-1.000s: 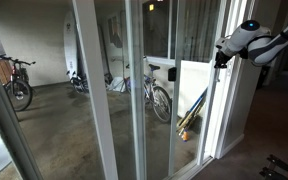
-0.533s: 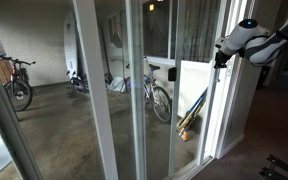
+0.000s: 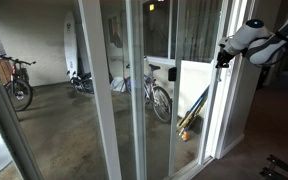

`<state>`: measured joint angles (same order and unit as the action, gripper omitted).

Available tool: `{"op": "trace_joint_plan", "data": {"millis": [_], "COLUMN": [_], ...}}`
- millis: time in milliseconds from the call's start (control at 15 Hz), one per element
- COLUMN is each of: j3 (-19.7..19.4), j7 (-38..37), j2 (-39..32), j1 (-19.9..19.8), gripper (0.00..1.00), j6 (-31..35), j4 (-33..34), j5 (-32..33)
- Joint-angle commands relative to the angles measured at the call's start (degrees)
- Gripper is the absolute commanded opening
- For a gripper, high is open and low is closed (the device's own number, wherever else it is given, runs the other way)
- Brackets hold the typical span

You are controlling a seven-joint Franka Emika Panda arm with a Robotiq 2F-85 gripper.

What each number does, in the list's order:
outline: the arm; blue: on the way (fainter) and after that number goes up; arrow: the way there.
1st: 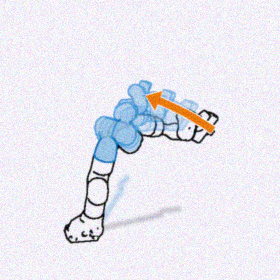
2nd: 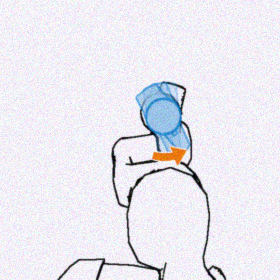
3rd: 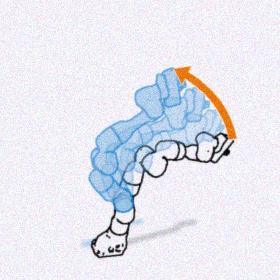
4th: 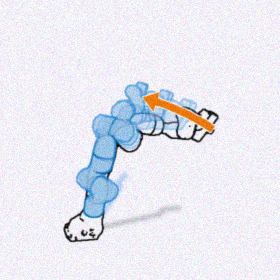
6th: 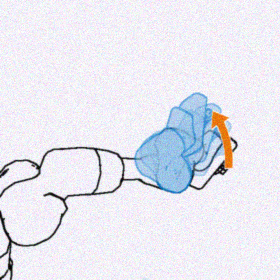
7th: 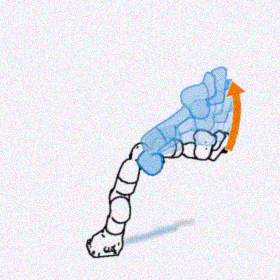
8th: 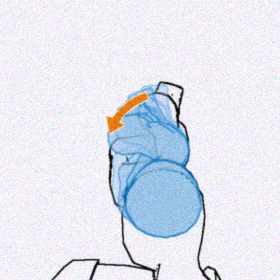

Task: Slide the outermost glass door fully to the right

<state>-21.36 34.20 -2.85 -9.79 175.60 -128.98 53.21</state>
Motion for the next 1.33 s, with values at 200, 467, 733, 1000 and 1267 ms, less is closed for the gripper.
{"op": "trace_joint_plan", "data": {"millis": [200,467,733,1000,1267], "j3": [-2.9,-2.5,-1.7,1.3,6.2], "j7": [11.0,13.0,15.4,20.5,27.1], "j2": [0.6,0.1,-0.5,-0.8,-1.0], "j1": [-5.5,-7.6,-9.8,-12.8,-16.8], "gripper": [0.04,0.04,0.04,0.04,0.04], "j6": [2.0,2.8,2.9,2.5,1.9], "j4": [-2.9,-2.5,-1.9,-2.2,-2.4], "j5": [-10.4,-15.5,-20.8,-29.4,-40.4]}}
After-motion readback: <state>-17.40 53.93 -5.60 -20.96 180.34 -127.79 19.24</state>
